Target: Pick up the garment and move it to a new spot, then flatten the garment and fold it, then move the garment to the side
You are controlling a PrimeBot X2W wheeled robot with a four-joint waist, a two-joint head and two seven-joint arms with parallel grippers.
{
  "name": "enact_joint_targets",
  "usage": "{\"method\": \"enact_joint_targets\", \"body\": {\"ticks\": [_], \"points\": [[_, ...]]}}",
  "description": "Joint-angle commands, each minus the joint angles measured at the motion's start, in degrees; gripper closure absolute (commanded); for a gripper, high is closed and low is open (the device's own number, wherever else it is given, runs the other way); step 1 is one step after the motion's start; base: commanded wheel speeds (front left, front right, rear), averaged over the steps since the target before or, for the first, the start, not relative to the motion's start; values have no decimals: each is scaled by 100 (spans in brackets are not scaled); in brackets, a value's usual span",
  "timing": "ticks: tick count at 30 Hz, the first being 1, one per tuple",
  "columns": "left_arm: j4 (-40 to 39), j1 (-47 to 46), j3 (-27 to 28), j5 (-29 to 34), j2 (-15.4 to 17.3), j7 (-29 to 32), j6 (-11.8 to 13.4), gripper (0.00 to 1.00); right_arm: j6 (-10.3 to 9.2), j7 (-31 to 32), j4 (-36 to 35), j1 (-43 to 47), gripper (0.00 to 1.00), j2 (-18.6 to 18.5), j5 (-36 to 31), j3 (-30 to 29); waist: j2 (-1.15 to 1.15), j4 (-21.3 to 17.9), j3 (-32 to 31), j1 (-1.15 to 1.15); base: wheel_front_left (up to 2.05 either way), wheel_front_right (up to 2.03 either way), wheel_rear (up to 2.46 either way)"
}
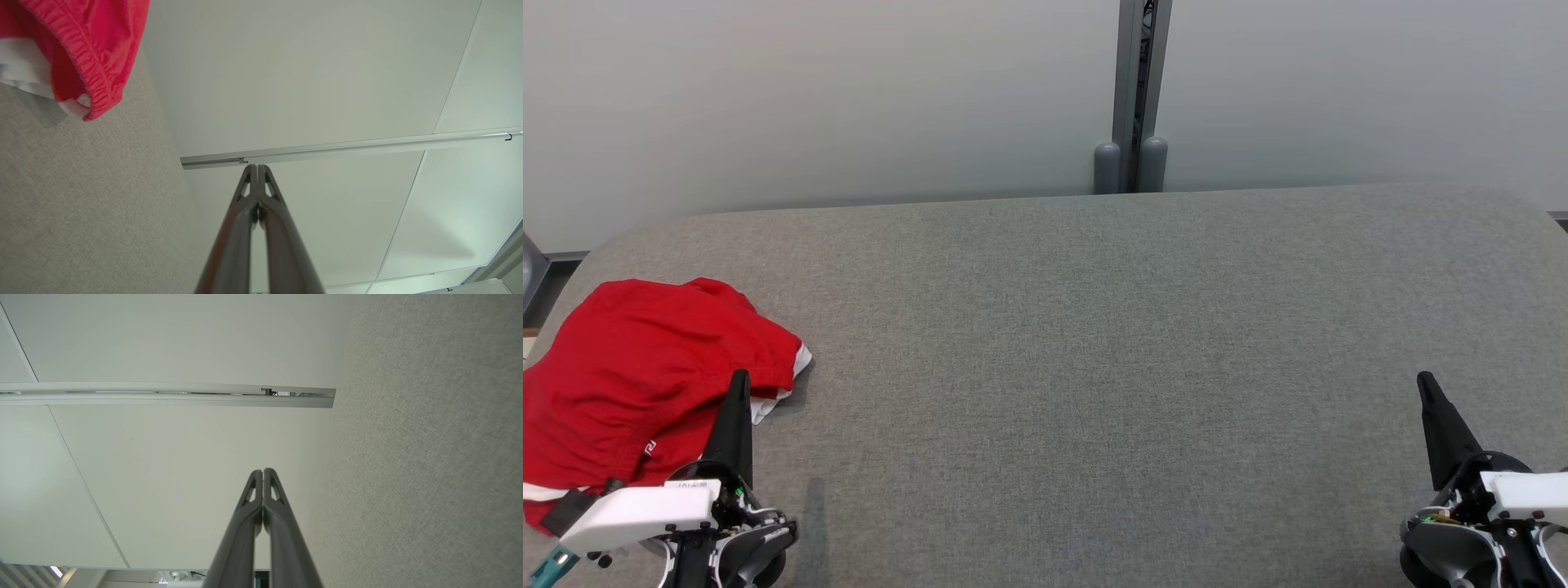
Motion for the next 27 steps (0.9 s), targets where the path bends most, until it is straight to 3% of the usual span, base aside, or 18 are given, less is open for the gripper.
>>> {"method": "enact_joint_targets", "body": {"ticks": [1,27], "points": [[-4,-75,19,4,33,12,-21,100,3,8,-7,-25,100,-36,5,2,0,0,0,0,0,0,0],[-4,-76,19,4,33,12,-21,100,3,8,-7,-25,100,-36,5,2,0,0,0,0,0,0,0]]}}
